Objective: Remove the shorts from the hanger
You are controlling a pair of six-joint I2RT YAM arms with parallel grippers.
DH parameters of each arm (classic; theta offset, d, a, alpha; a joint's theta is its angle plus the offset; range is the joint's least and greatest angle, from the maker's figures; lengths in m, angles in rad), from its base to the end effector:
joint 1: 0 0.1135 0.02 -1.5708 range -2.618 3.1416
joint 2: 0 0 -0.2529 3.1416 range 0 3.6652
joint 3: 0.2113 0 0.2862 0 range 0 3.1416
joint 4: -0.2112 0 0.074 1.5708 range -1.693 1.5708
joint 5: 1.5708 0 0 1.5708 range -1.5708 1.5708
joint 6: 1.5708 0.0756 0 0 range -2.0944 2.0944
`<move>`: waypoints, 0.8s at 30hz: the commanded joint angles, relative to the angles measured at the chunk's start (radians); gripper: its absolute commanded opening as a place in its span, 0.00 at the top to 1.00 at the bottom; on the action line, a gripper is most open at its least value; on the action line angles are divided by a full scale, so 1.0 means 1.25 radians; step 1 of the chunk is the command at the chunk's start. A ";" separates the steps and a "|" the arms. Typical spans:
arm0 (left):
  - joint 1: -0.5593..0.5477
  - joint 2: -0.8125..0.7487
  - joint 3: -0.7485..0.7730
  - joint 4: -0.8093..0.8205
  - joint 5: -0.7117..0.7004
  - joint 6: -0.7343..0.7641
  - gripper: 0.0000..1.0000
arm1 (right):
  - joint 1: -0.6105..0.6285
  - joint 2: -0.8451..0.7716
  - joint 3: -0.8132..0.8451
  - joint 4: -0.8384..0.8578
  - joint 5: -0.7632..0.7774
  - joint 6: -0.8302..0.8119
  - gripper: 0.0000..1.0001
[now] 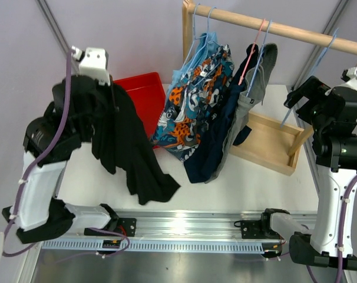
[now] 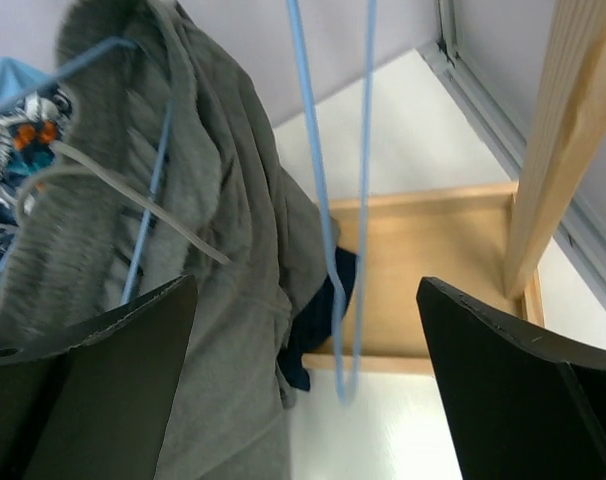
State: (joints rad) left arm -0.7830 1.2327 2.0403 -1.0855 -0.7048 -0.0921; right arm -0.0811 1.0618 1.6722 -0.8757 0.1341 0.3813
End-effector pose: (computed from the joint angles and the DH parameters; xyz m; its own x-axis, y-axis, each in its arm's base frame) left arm 0.1853 -0.1153 0.5597 -0.2024 0.1026 -0.9739 0.0775 0.9931 0.0885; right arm 0.2338 -0.0291 0.5049 -0.1647 0.3834 -0.9088 0.2911 0.8992 0.3266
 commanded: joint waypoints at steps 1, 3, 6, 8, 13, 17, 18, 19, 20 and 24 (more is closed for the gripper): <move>0.119 0.085 0.095 0.088 0.145 0.053 1.00 | -0.005 -0.049 -0.042 0.027 -0.003 0.013 0.01; 0.181 0.161 0.182 0.098 0.185 0.039 1.00 | -0.005 -0.065 -0.064 0.039 -0.009 0.024 0.01; 0.265 0.273 0.321 0.128 0.247 0.014 1.00 | -0.005 -0.095 -0.101 0.046 -0.012 0.031 0.01; 0.301 0.344 0.415 0.136 0.286 0.000 1.00 | -0.005 -0.114 -0.119 0.045 -0.015 0.034 0.01; 0.361 0.437 0.340 0.340 0.258 0.050 1.00 | -0.005 -0.168 -0.131 0.008 -0.016 0.029 0.01; 0.410 0.548 0.343 0.376 0.285 0.022 0.91 | -0.005 -0.228 -0.125 -0.018 -0.019 0.031 0.01; 0.412 0.567 0.345 0.374 0.285 0.015 0.74 | -0.005 -0.246 -0.111 -0.022 -0.019 0.036 0.01; 0.412 0.599 0.336 0.365 0.282 0.008 0.05 | -0.005 -0.255 -0.102 -0.023 -0.031 0.046 0.01; 0.413 0.614 0.337 0.354 0.283 -0.012 0.01 | -0.004 -0.264 -0.095 -0.011 -0.047 0.046 0.01; 0.412 0.604 0.304 0.297 0.277 -0.062 0.01 | -0.004 -0.281 -0.053 0.054 -0.201 0.045 0.01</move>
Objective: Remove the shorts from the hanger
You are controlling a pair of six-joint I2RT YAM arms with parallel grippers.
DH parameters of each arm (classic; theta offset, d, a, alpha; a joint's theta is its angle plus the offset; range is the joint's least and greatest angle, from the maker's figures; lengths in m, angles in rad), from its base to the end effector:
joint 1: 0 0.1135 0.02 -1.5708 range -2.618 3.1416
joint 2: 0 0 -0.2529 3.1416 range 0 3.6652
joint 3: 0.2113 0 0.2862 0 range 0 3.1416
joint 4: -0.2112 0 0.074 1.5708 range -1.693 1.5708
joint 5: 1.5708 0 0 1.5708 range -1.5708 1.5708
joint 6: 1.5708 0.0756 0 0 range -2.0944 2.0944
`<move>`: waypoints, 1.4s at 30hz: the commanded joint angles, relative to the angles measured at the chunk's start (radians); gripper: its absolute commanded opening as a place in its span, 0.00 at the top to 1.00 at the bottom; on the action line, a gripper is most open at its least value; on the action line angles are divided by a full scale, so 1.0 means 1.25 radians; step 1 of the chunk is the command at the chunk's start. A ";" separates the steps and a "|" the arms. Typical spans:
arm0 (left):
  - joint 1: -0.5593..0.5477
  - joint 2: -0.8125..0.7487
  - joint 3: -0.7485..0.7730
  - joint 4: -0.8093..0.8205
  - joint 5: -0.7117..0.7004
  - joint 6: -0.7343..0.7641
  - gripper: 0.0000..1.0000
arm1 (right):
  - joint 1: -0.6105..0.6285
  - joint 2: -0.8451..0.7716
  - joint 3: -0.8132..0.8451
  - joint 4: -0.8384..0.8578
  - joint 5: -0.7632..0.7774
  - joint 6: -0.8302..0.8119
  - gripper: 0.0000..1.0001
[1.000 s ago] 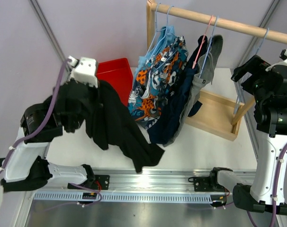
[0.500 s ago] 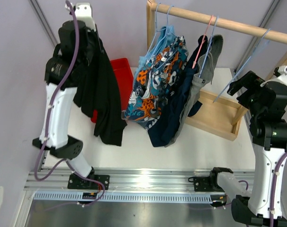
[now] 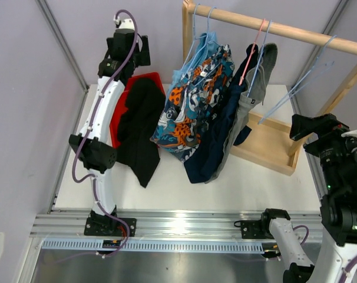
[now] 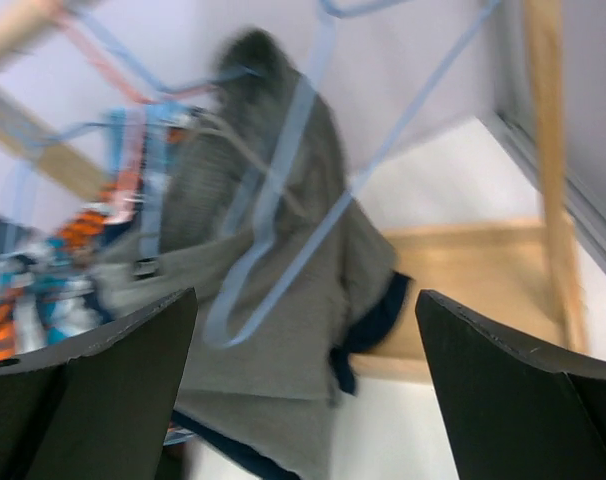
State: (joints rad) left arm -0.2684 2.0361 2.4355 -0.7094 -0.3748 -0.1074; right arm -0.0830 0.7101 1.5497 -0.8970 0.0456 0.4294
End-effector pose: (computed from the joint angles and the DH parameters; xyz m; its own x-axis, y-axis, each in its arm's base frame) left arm 0.4947 -0.1073 0.4596 -0.2828 -0.0257 -0.9588 -0.1204 0.9927 0.0089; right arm 0.1190 -0.0134 0.5182 0.0015 0.4172 -0.9088 0.1403 0.8997 0.4133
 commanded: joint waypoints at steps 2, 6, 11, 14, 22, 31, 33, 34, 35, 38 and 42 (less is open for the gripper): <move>-0.004 -0.119 -0.083 0.010 -0.033 -0.059 0.01 | -0.002 0.026 0.078 0.110 -0.236 0.010 0.01; -0.005 -0.278 -0.261 0.040 -0.065 -0.064 0.01 | 0.000 0.118 0.143 0.146 -0.332 0.025 0.01; -0.029 -0.487 -0.511 0.078 -0.032 -0.080 0.01 | 0.032 0.275 0.240 0.187 -0.357 0.039 0.02; -0.056 -0.631 -0.696 0.123 -0.009 -0.082 0.01 | 0.053 0.341 0.272 0.201 -0.315 0.038 0.04; -0.072 -0.895 -1.045 0.139 0.092 -0.166 0.01 | 0.188 0.430 0.267 0.214 -0.190 0.000 0.21; -0.077 -0.949 -1.129 0.132 0.086 -0.140 0.01 | 0.238 0.455 0.237 0.233 -0.102 -0.004 0.45; -0.077 -0.956 -1.144 0.144 0.092 -0.140 0.01 | 0.238 0.454 0.230 0.230 -0.087 -0.004 0.46; -0.077 -0.959 -1.149 0.150 0.095 -0.140 0.01 | 0.238 0.453 0.228 0.226 -0.081 -0.004 0.46; -0.077 -0.963 -1.153 0.154 0.099 -0.140 0.01 | 0.239 0.448 0.217 0.227 -0.076 -0.005 0.46; -0.077 -0.963 -1.163 0.161 0.103 -0.140 0.01 | 0.239 0.441 0.196 0.237 -0.062 -0.004 0.48; -0.077 -0.959 -1.175 0.169 0.112 -0.141 0.01 | 0.241 0.449 0.181 0.246 -0.062 -0.001 0.53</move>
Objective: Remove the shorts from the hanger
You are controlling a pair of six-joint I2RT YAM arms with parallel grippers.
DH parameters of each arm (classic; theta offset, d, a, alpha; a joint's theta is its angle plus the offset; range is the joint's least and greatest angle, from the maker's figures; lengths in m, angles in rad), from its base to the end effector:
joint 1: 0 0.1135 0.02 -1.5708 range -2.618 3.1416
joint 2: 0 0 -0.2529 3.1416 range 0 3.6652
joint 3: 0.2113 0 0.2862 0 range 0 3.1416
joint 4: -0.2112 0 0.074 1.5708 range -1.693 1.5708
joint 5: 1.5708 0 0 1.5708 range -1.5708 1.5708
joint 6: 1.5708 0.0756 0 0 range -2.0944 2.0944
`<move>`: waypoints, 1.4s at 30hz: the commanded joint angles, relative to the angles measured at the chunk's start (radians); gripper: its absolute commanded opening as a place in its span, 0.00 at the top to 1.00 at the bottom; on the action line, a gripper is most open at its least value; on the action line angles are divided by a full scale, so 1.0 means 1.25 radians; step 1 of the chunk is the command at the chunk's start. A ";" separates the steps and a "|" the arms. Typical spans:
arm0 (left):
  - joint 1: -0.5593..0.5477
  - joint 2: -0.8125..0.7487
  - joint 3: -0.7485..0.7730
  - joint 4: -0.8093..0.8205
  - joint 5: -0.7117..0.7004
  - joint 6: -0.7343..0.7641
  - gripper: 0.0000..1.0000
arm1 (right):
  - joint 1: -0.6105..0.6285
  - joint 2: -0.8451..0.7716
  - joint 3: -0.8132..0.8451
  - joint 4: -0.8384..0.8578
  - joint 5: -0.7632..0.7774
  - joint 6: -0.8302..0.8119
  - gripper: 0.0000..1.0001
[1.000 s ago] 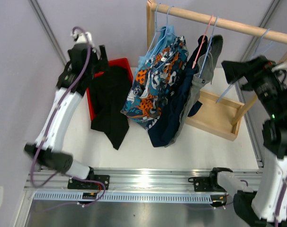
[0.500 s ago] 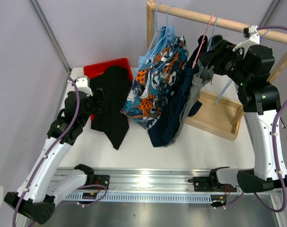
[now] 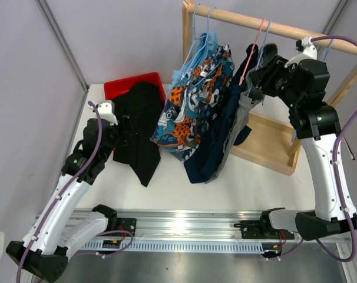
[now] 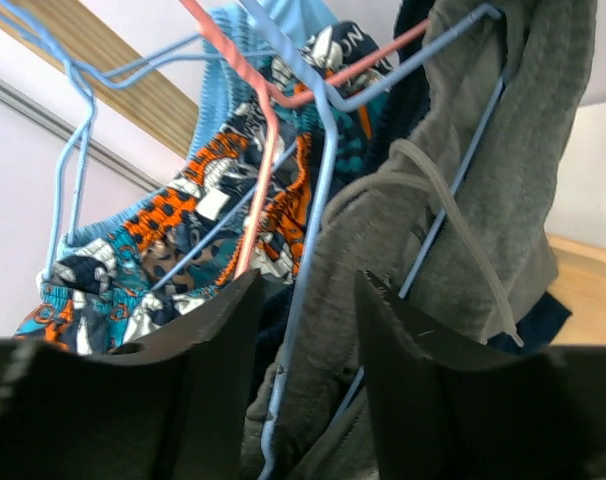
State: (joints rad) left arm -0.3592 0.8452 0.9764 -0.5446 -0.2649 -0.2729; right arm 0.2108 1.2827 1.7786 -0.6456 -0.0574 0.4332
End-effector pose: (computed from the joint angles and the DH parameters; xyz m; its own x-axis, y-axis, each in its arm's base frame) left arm 0.2469 -0.0716 0.3398 -0.3930 -0.1303 -0.9103 0.0092 0.9893 -0.1456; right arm 0.3057 0.0698 0.5196 -0.2433 0.3765 -0.8939 -0.1788 0.8884 0.4229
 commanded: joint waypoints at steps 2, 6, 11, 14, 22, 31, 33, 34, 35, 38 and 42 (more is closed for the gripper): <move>-0.005 -0.006 -0.009 0.038 0.027 -0.010 0.01 | 0.007 -0.005 -0.005 0.051 0.020 -0.002 0.56; -0.005 -0.006 -0.013 0.040 0.024 -0.007 0.01 | 0.013 0.003 -0.007 0.066 0.020 0.004 0.65; -0.005 -0.002 -0.015 0.039 0.025 -0.005 0.01 | 0.017 0.017 -0.007 0.075 0.020 0.006 0.70; -0.005 0.000 -0.015 0.038 0.025 -0.005 0.01 | 0.018 0.019 -0.013 0.080 0.019 0.007 0.70; -0.005 -0.004 -0.017 0.044 0.043 0.000 0.01 | 0.018 0.019 -0.013 0.077 0.029 0.001 0.97; -0.269 -0.005 0.115 0.045 -0.054 0.069 0.01 | 0.018 -0.058 0.056 0.056 0.135 -0.021 1.00; -0.346 0.040 0.203 0.039 -0.079 0.075 0.01 | 0.018 -0.065 0.097 0.027 0.178 -0.037 1.00; -0.412 0.061 0.229 0.032 -0.087 0.074 0.01 | 0.017 -0.066 0.139 0.016 0.189 -0.042 1.00; -0.444 0.100 0.301 0.033 -0.087 0.078 0.01 | 0.018 -0.068 0.160 0.006 0.198 -0.046 1.00; -0.575 0.156 0.403 0.061 -0.077 0.100 0.01 | 0.018 -0.065 0.225 -0.028 0.207 -0.046 1.00; -0.672 0.248 0.468 0.134 0.046 0.129 0.01 | 0.018 -0.078 0.242 -0.054 0.192 -0.018 1.00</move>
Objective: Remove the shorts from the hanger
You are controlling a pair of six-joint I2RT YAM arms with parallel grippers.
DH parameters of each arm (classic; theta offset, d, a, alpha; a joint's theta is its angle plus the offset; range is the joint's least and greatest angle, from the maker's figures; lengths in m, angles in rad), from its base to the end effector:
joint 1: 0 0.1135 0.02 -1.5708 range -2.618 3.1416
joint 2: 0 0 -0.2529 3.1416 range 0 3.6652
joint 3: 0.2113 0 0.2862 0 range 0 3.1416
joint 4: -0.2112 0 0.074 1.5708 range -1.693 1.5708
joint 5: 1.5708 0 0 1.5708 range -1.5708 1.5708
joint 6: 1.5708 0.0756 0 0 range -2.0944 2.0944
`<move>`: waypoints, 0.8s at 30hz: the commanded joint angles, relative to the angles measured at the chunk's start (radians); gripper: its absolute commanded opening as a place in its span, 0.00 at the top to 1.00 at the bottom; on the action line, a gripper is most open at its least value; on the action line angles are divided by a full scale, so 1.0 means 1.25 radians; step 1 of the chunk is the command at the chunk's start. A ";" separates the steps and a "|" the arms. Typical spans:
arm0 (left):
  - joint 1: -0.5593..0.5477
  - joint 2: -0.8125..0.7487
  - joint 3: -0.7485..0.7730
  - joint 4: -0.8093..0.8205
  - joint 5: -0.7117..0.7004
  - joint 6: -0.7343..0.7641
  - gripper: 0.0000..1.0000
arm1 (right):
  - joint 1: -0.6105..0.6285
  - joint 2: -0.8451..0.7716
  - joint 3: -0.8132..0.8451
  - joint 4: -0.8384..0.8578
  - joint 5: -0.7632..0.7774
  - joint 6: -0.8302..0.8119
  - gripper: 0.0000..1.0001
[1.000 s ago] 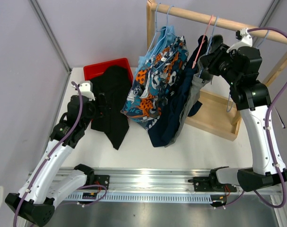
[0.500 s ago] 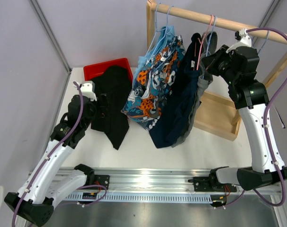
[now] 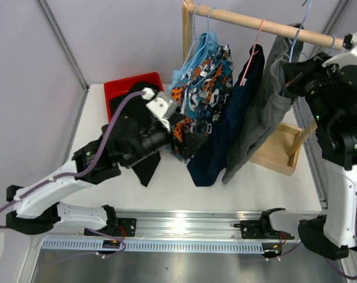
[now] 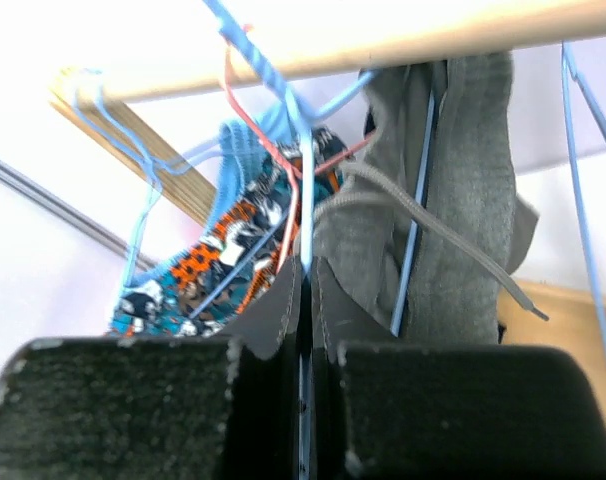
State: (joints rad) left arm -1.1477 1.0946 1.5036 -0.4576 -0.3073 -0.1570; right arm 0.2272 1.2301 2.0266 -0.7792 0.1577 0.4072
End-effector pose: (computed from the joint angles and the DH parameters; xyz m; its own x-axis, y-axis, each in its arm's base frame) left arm 0.1370 -0.2485 0.4975 -0.1361 -0.0606 -0.9888 0.7328 0.6655 -0.1417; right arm 0.2335 0.0418 0.5965 -0.0119 0.3987 -0.9170 -0.0705 0.9145 0.3985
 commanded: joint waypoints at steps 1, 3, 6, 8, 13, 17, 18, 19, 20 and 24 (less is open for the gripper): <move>-0.055 0.082 0.049 0.084 0.112 0.027 0.01 | 0.005 -0.040 0.040 0.054 0.002 0.009 1.00; -0.067 0.114 0.045 0.151 0.205 0.007 0.01 | 0.005 -0.054 0.031 0.050 -0.014 0.023 1.00; -0.113 0.176 0.041 0.232 0.265 0.000 0.01 | 0.005 -0.069 0.021 0.044 -0.033 0.041 1.00; -0.130 0.231 0.073 0.268 0.278 0.004 0.01 | 0.004 -0.073 0.022 0.034 -0.039 0.048 1.00; -0.159 0.335 0.142 0.278 0.290 0.004 0.01 | 0.004 -0.094 0.001 0.033 -0.044 0.055 1.00; -0.165 0.378 0.173 0.290 0.295 -0.001 0.01 | 0.005 -0.116 -0.047 0.044 -0.044 0.060 1.00; -0.165 0.387 0.173 0.294 0.295 -0.002 0.01 | 0.005 -0.121 -0.054 0.050 -0.045 0.063 1.00; -0.165 0.389 0.175 0.297 0.292 -0.002 0.01 | 0.005 -0.125 -0.063 0.054 -0.045 0.066 1.00; -0.165 0.396 0.183 0.301 0.284 -0.002 0.01 | 0.005 -0.132 -0.070 0.055 -0.046 0.068 1.00; -0.165 0.418 0.188 0.316 0.254 0.007 0.01 | 0.005 -0.151 -0.096 0.065 -0.054 0.088 1.00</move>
State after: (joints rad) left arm -1.3521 1.6024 1.6844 -0.1379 0.0296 -0.1562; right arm 0.2272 1.0779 1.9060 -0.8383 0.1108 0.4854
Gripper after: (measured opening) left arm 0.993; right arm 0.033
